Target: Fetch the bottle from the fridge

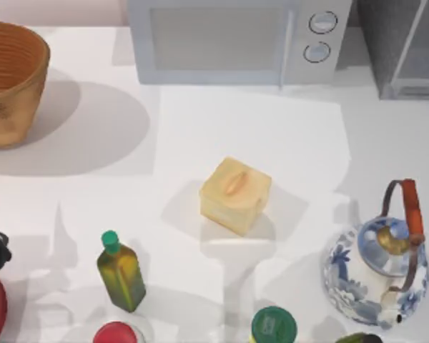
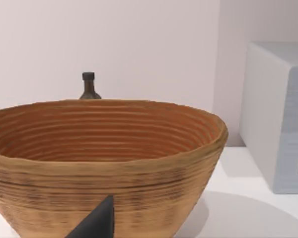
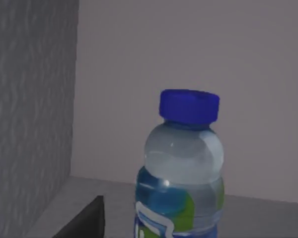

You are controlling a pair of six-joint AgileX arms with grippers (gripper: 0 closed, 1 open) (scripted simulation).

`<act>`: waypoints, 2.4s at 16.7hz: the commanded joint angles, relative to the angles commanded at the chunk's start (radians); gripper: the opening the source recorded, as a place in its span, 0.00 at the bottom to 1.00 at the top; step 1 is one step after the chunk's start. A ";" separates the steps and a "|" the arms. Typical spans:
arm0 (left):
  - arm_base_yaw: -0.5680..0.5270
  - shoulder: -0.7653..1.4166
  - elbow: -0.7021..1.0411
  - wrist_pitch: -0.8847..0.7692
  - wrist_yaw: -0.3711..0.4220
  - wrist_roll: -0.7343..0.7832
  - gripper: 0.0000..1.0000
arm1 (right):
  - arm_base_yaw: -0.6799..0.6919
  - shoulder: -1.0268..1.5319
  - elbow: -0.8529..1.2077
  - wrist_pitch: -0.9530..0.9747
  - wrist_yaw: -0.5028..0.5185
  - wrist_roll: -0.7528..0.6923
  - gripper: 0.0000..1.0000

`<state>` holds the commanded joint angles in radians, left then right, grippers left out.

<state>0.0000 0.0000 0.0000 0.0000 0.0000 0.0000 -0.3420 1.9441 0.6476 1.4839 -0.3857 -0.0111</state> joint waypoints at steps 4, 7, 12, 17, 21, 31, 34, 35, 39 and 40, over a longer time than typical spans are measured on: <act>0.000 0.000 0.000 0.000 0.000 0.000 1.00 | 0.090 0.132 0.182 -0.150 0.131 0.005 1.00; 0.000 0.000 0.000 0.000 0.000 0.000 1.00 | 0.128 0.183 0.229 -0.223 0.203 0.009 1.00; 0.000 0.000 0.000 0.000 0.000 0.000 1.00 | 0.127 0.184 0.228 -0.228 0.208 0.010 1.00; 0.000 0.000 0.000 0.000 0.000 0.000 1.00 | 0.139 0.248 0.344 -0.284 0.218 0.009 1.00; 0.000 0.000 0.000 0.000 0.000 0.000 1.00 | 0.154 0.317 0.495 -0.360 0.234 0.009 1.00; 0.000 0.000 0.000 0.000 0.000 0.000 1.00 | 0.157 0.327 0.515 -0.375 0.237 0.008 0.62; 0.000 0.000 0.000 0.000 0.000 0.000 1.00 | 0.157 0.327 0.515 -0.375 0.237 0.008 0.40; 0.000 0.000 0.000 0.000 0.000 0.000 1.00 | 0.157 0.327 0.515 -0.375 0.237 0.008 0.32; 0.000 0.000 0.000 0.000 0.000 0.000 1.00 | 0.157 0.327 0.515 -0.375 0.237 0.008 0.02; 0.000 0.000 0.000 0.000 0.000 0.000 1.00 | 0.157 0.327 0.515 -0.375 0.237 0.008 0.00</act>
<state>0.0000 0.0000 0.0000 0.0000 0.0000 0.0000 -0.1851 2.2710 1.1628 1.1089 -0.1486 -0.0027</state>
